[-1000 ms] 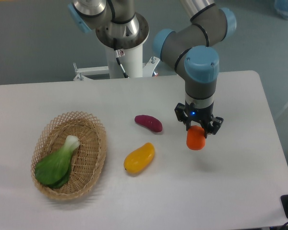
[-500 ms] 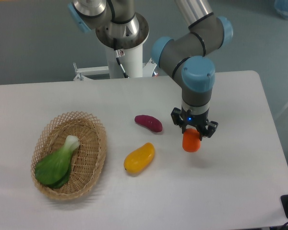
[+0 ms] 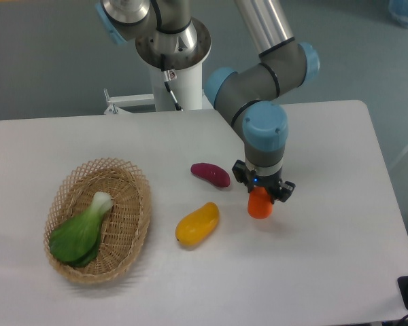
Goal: Place the orange on the table
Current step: 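Lower the held orange onto the table beside the yellow mango, then open the gripper to release the orange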
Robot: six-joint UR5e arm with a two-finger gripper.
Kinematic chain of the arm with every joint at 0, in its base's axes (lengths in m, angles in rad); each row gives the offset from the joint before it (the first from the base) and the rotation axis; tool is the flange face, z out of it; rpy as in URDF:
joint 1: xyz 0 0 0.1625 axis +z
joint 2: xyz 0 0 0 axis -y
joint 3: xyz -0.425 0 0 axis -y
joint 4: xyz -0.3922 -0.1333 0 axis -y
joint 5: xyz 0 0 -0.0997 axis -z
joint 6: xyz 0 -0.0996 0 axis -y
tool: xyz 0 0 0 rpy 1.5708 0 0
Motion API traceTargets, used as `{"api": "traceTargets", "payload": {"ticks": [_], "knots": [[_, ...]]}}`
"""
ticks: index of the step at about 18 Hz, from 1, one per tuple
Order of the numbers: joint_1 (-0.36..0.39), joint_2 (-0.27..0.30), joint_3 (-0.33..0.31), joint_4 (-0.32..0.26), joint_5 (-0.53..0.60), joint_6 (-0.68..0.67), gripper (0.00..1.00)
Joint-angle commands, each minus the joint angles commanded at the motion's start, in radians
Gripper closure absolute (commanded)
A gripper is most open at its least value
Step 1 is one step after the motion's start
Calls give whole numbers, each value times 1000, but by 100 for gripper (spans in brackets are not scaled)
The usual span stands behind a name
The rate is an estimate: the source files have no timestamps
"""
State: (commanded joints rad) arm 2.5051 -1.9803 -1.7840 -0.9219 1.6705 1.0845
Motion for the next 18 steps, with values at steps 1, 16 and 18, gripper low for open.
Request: {"api": "traceTargets", "payload": {"ticks": [1, 16, 18], "knots": [[-3, -5, 0, 0, 0, -2, 40], [14, 18, 43, 14, -24, -14, 0], [24, 18, 58, 12, -34, -15, 0]]}}
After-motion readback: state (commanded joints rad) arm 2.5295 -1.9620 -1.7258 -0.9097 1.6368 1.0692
